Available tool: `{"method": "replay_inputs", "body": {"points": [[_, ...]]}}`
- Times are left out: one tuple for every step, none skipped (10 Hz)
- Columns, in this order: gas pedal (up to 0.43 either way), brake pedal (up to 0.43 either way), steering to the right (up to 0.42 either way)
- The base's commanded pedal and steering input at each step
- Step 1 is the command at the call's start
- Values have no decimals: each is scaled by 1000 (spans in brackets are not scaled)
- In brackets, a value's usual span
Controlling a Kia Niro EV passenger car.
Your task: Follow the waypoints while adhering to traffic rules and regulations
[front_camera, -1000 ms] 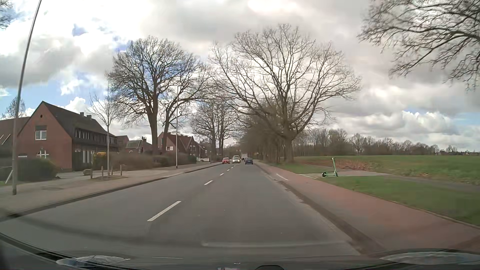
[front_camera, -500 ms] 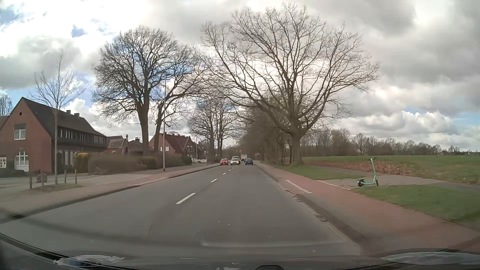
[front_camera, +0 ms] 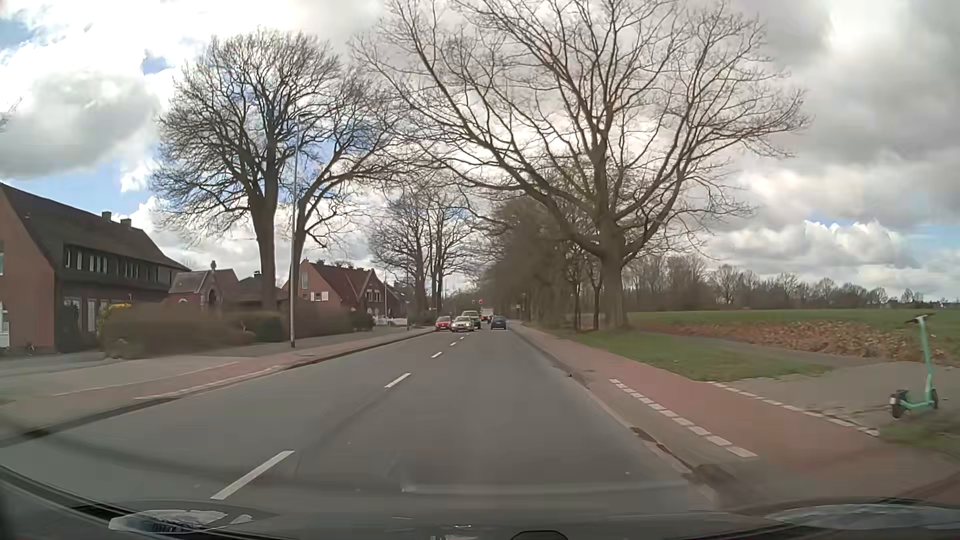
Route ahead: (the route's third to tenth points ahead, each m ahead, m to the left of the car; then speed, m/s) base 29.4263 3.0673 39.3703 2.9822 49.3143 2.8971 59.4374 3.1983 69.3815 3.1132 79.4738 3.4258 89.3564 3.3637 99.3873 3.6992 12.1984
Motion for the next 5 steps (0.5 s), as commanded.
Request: {"method": "replay_inputs", "body": {"points": [[157, 0, 3], [157, 0, 5], [157, 0, 5], [169, 0, 5], [169, 0, 5]]}}
